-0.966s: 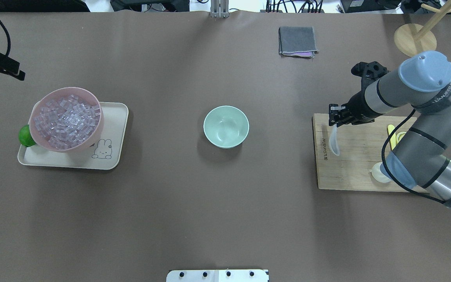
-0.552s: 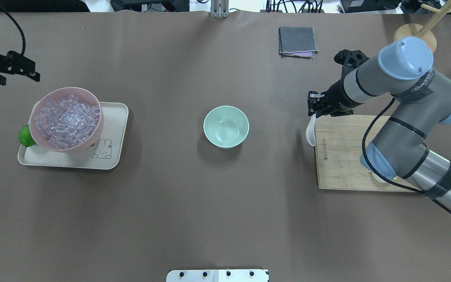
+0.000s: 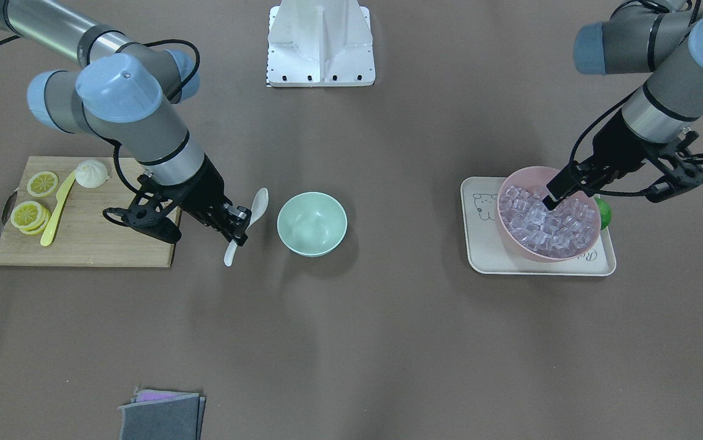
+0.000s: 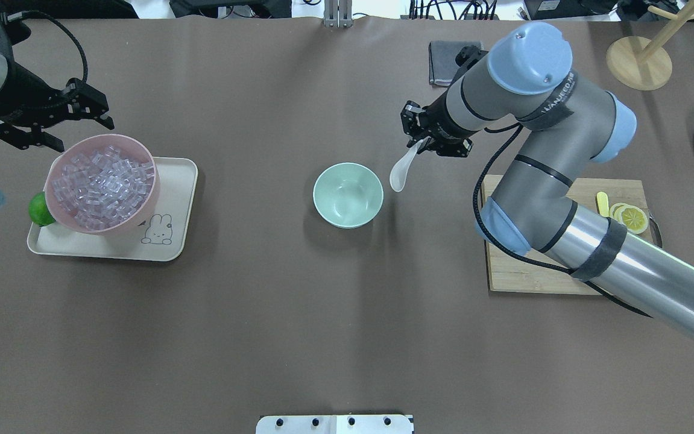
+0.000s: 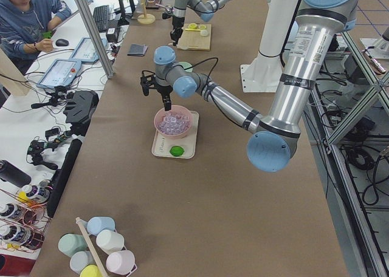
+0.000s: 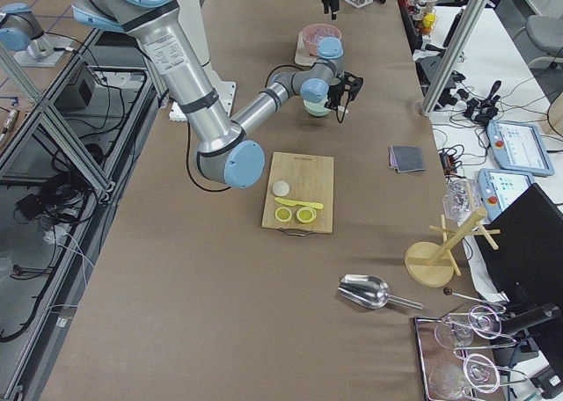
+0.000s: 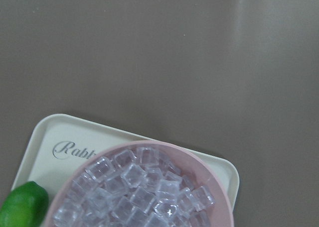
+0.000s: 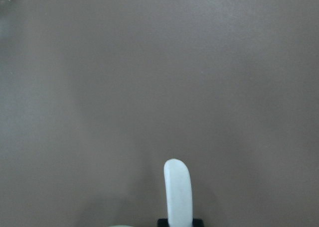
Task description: Put spoon and ice into bowl
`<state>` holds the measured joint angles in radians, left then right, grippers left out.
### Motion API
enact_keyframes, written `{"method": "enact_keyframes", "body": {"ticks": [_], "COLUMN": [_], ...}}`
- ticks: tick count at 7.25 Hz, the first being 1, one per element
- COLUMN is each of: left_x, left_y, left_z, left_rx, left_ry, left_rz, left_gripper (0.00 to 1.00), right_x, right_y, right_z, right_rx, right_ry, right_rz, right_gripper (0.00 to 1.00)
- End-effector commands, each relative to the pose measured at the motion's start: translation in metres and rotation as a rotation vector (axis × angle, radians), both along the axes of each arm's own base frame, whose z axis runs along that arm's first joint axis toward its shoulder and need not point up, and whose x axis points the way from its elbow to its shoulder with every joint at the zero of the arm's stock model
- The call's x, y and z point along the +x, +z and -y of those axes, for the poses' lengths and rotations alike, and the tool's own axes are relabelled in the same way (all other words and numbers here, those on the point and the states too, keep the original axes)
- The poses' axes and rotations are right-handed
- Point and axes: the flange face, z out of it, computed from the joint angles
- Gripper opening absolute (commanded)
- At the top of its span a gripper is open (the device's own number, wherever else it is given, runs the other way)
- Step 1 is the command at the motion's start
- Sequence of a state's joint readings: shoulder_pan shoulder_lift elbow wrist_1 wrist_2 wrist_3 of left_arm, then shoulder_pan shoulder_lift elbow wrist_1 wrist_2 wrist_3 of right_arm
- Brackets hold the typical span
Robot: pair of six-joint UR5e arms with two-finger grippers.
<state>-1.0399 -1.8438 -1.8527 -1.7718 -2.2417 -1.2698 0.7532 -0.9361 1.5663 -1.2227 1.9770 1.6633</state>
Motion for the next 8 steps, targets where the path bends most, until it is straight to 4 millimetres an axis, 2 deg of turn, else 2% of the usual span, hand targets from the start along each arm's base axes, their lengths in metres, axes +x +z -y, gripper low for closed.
{"method": "enact_keyframes", "body": {"ticks": [1,2,3,4,6,7,8], "left_x": [0.002,0.005,0.013,0.027,0.028,0.030,0.034], "left_y": [0.003,0.012,0.024,0.033,0.037,0.047,0.046], "left_z": [-0.009,-0.014,-0.020,-0.023,-0.024,-0.032,-0.035], "left_rx": [-0.082,-0.125,-0.142,-0.157,-0.210,-0.222,-0.220], "left_ry": [-0.046,-0.058,-0.109,-0.126,-0.164,-0.154,-0.144], "left_rz": [-0.014,-0.009,0.035,0.064,0.061,0.072,0.069], "left_gripper": [0.97,0.97,0.94,0.93,0.90,0.89,0.88], "right_x": [-0.035,-0.051,-0.060,-0.064,-0.073,-0.074,-0.073], "right_y": [-0.028,-0.035,-0.032,-0.032,-0.031,-0.033,-0.032], "right_z": [0.016,0.009,0.004,0.003,-0.002,-0.002,-0.002], "right_rx": [-0.038,-0.045,-0.026,-0.015,0.005,0.006,0.008], "right_ry": [0.090,0.114,0.138,0.153,0.174,0.175,0.172], "right_rz": [-0.004,-0.003,-0.021,-0.028,-0.040,-0.039,-0.043], "right_gripper": [0.00,0.00,0.00,0.00,0.00,0.03,0.99]}}
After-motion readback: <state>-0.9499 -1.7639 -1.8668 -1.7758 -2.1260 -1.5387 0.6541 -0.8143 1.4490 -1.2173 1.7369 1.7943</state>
